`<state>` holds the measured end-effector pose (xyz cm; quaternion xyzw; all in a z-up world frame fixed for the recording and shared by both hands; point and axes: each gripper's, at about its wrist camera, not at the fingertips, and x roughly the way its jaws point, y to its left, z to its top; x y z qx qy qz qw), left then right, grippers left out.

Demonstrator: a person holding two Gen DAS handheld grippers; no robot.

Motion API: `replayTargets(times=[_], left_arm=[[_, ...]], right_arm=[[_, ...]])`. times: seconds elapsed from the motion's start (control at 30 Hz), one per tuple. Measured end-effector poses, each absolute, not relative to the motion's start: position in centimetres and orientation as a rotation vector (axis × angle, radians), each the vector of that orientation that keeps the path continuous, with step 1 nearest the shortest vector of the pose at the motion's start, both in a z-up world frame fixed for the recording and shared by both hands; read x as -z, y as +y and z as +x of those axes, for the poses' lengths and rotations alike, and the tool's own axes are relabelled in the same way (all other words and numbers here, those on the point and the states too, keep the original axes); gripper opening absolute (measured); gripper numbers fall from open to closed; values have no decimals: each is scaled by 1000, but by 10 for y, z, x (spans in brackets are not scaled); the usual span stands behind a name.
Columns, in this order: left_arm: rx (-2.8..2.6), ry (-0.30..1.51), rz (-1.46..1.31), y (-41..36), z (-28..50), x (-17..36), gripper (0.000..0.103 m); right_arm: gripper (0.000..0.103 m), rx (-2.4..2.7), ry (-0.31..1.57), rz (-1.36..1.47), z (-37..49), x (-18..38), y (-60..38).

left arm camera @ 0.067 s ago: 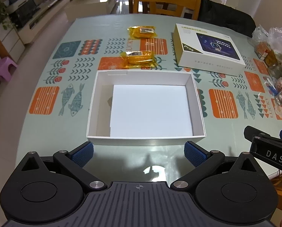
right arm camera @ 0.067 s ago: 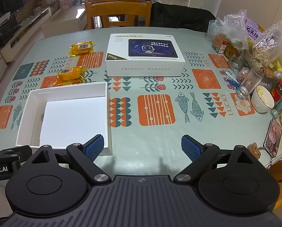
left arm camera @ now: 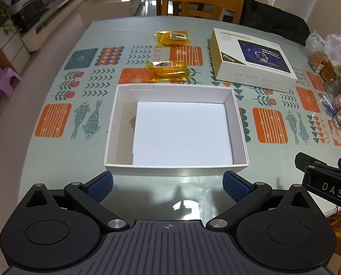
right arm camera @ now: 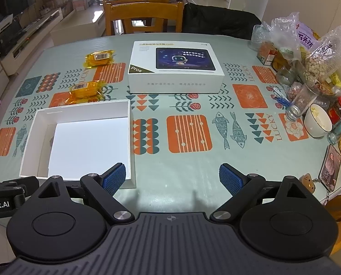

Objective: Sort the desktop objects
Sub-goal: 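Move the left tool forward over the white tray toward the snack packs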

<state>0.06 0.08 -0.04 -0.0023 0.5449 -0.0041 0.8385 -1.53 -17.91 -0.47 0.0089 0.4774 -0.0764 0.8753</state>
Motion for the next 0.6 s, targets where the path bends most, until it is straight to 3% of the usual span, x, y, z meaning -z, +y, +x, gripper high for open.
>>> replayTargets(times=[0.6], left_arm=[[0, 1148, -4, -5, -2, -3, 103]], right_arm=[[103, 41, 951, 104, -13, 3, -181]])
